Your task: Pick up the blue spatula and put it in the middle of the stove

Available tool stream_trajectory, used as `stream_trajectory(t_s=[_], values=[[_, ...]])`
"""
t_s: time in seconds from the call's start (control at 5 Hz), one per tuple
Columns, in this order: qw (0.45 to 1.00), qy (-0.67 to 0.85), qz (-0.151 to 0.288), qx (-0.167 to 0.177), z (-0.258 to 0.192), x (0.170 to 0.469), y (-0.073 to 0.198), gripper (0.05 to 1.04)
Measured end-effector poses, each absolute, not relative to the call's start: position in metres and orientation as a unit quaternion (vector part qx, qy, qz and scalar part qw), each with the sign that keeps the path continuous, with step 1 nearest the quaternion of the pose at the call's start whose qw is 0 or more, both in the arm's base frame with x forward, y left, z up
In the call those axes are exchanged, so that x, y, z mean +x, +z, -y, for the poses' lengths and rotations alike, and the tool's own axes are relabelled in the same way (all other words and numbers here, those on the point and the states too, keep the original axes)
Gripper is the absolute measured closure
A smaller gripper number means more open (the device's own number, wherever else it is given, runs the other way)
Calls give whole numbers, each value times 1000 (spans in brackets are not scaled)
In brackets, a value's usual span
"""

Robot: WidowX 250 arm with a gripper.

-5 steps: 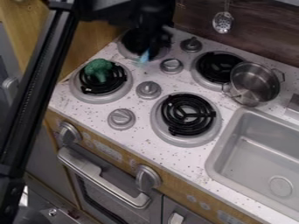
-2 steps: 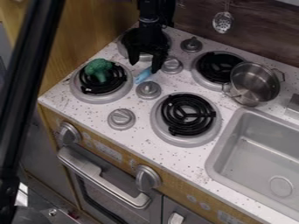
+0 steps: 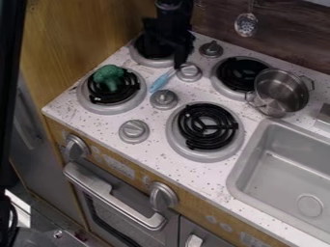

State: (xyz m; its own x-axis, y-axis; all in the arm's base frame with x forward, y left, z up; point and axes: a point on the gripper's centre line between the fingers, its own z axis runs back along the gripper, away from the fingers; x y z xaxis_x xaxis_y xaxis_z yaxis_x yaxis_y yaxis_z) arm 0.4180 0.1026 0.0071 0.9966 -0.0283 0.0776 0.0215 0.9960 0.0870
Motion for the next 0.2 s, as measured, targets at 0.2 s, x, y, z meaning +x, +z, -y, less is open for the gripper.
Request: stream_trajectory(t_s=[0.2], values=[[999,-17,19,30,-95,406,-6,87]])
